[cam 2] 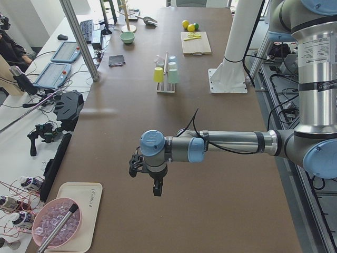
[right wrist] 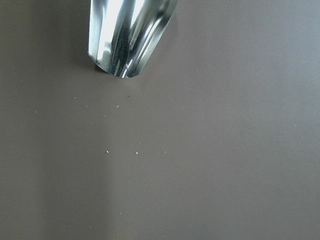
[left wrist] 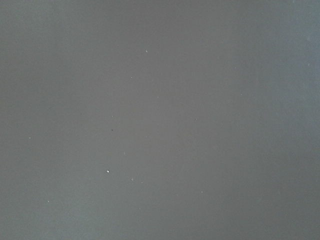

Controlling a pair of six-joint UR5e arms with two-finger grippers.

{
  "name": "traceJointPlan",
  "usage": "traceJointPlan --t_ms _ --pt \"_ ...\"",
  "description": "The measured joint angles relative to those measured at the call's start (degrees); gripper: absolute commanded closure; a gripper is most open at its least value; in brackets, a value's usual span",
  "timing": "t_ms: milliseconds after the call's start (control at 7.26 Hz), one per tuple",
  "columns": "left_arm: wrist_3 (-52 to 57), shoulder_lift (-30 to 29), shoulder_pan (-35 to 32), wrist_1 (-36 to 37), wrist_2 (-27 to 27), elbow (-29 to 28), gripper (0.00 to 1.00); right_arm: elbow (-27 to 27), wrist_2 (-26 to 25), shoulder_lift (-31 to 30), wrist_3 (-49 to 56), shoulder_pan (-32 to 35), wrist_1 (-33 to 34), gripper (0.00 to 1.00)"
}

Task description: Place cup on cup holder

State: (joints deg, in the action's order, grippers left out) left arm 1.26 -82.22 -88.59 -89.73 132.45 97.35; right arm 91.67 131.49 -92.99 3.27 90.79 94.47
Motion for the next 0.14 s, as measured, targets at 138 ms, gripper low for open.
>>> traceJointPlan --t_ms 138 --pt "0.02 -0.01 0.00 0.00 0.00 0.01 0.02 0.00 0.00 0.00 0.03 0.00 -0.04 0.00"
